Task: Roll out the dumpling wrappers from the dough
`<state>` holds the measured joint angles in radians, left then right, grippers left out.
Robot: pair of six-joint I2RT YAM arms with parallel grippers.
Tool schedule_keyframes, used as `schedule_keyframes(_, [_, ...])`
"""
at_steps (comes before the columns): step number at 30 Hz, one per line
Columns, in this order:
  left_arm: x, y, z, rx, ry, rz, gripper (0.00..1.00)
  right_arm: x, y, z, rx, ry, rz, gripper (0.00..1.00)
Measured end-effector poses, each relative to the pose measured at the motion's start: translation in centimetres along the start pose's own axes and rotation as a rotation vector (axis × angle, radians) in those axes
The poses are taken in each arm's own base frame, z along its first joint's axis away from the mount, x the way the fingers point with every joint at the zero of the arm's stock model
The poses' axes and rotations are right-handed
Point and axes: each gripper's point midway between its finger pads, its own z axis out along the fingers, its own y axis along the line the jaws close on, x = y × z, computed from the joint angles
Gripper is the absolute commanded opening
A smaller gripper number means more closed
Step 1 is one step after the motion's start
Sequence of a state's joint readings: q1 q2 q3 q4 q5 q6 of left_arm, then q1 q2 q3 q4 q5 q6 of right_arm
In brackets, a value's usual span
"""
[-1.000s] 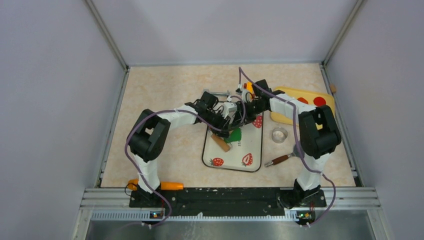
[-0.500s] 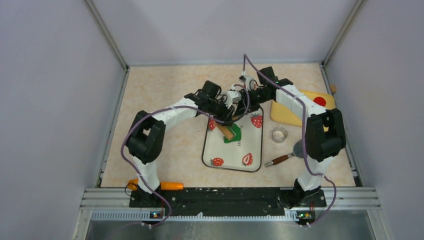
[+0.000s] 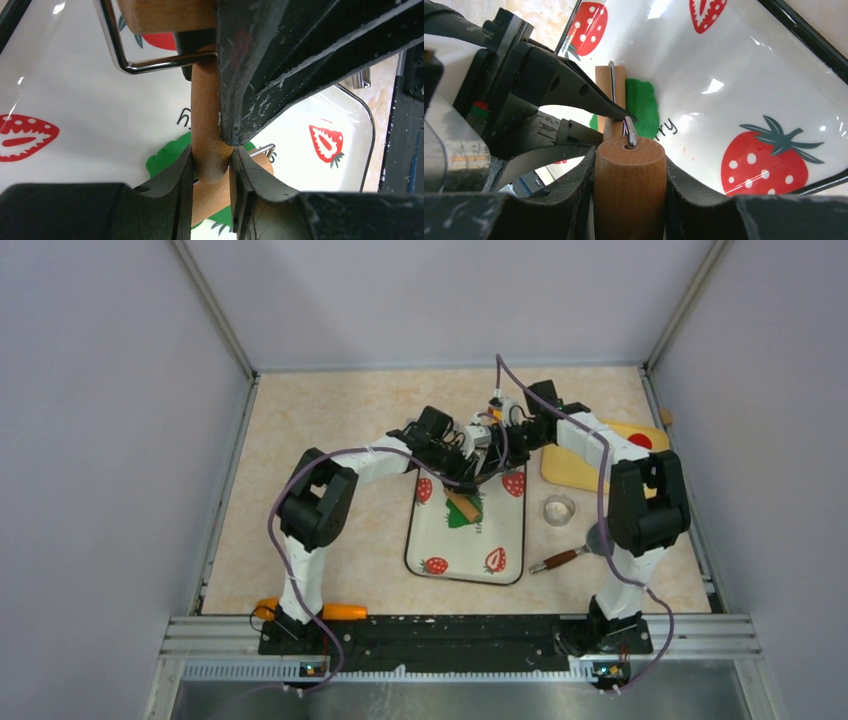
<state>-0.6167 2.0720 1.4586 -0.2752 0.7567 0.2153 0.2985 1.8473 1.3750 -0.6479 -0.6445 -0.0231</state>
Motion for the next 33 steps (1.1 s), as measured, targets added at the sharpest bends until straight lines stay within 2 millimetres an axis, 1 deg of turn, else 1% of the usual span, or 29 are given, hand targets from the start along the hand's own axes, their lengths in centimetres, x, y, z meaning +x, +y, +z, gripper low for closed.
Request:
schedule_keyframes(3, [0.7, -0.4, -0.4, 0.000, -0.002, -0.003, 0.00, 0.2, 0.6, 0.5, -0.025, 0.001, -0.018, 0.00])
schedule_keyframes(8, [2.9, -1.7, -1.4, 0.007, 0.020, -0.038, 0.00, 1.8, 2.2, 1.7, -0.084, 0.042, -0.007, 0.00])
schedule_keyframes(12, [4.3, -2.4, -2.2, 0.009, 0.031, -0.067, 0.00, 2.7, 3.2, 2.6, -0.127, 0.071, 0.009, 0.00])
schedule_keyframes(16, [4.8, -2.8, -2.9, -0.005, 0.044, -0.071, 0.01, 2.8, 4.2, 2.8, -0.154, 0.094, 0.012, 0.00])
schedule_keyframes(18, [4.6, -2.8, -3.4, -0.024, 0.048, -0.058, 0.15, 2.6, 4.7, 2.6, -0.151, 0.105, 0.006, 0.00])
schedule_keyframes(20, [4.2, -2.5, -3.9, -0.055, 0.049, -0.029, 0.33, 2.1, 5.1, 2.2, -0.143, 0.112, -0.001, 0.00])
schedule_keyframes(21, [3.9, -2.4, -4.2, -0.068, 0.047, -0.014, 0.38, 1.7, 5.3, 2.0, -0.141, 0.108, -0.010, 0.00])
schedule_keyframes(22, [3.1, -2.3, -4.8, -0.091, 0.043, 0.014, 0.43, 0.9, 5.7, 1.6, -0.140, 0.099, -0.029, 0.00])
schedule_keyframes(23, [2.5, -2.4, -5.4, -0.110, 0.039, 0.038, 0.45, 0.3, 6.1, 1.2, -0.140, 0.089, -0.054, 0.00])
schedule_keyframes(24, [1.8, -2.5, -6.2, -0.128, 0.036, 0.056, 0.46, -0.5, 6.0, 0.8, -0.115, 0.077, -0.090, 0.00])
schedule_keyframes(26, [0.6, -3.1, -8.1, -0.160, 0.019, 0.095, 0.49, -1.3, 5.8, 0.3, -0.082, 0.058, -0.138, 0.00])
schedule_keyframes(28, [-0.6, -3.8, -10.2, -0.194, -0.005, 0.134, 0.49, -1.5, 5.3, -0.5, -0.062, 0.049, -0.148, 0.00])
schedule_keyframes(30, [-1.8, -4.4, -12.8, -0.246, -0.047, 0.166, 0.50, -1.4, 4.8, -1.3, -0.039, 0.050, -0.147, 0.00])
schedule_keyframes(32, [-1.9, -4.2, -14.9, -0.297, -0.078, 0.166, 0.52, -1.3, 4.2, -2.0, -0.015, 0.045, -0.146, 0.00])
schedule_keyframes(33, [-1.4, -3.7, -15.9, -0.327, -0.084, 0.150, 0.52, -1.3, 3.8, -2.5, -0.003, 0.039, -0.145, 0.00])
